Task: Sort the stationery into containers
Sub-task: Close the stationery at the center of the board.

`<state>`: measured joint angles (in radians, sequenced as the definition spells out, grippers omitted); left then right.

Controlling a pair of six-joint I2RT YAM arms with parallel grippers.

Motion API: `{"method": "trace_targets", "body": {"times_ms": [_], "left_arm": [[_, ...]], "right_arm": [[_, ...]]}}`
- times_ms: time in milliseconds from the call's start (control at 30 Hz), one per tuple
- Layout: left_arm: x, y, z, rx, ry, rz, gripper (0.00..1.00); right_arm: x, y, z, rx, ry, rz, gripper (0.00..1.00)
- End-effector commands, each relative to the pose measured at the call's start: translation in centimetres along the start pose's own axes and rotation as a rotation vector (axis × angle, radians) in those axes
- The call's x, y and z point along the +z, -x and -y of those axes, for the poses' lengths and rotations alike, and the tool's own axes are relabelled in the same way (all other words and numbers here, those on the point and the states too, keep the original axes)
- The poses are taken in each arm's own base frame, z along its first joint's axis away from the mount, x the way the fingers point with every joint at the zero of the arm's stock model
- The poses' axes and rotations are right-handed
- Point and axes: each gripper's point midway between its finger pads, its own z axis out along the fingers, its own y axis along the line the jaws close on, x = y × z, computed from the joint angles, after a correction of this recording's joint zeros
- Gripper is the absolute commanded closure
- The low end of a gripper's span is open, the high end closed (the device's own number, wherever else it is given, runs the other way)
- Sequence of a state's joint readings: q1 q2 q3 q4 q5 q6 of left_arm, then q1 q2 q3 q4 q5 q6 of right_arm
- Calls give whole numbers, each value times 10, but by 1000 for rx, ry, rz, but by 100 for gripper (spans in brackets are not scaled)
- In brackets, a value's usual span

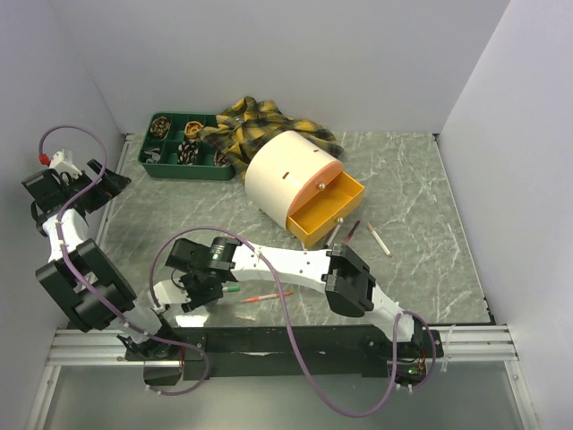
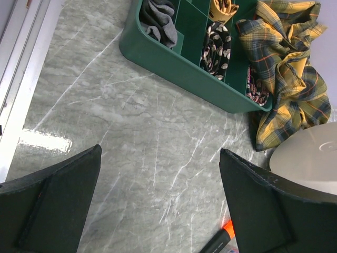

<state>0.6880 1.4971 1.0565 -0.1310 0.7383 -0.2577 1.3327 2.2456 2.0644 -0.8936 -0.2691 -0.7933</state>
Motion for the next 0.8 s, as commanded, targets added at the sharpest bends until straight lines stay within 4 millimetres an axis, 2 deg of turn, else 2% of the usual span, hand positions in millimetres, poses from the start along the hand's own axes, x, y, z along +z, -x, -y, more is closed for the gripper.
{"method": "trace_targets", "body": {"times_ms": [0, 233, 600, 767], "left_arm": [[-4, 13, 9, 36, -33, 37, 1], [-6, 12, 11, 20, -37, 48, 1], [-8, 8, 12, 17, -33, 52, 1], [-8, 4, 12, 14, -35, 49, 1]], "right_arm": [[-11, -3, 15, 1, -57, 8, 95], [-6, -19, 10, 13, -48, -27, 95], [-9, -15, 15, 13, -68, -12, 95], [-7, -19, 14, 7, -63, -26, 95]]}}
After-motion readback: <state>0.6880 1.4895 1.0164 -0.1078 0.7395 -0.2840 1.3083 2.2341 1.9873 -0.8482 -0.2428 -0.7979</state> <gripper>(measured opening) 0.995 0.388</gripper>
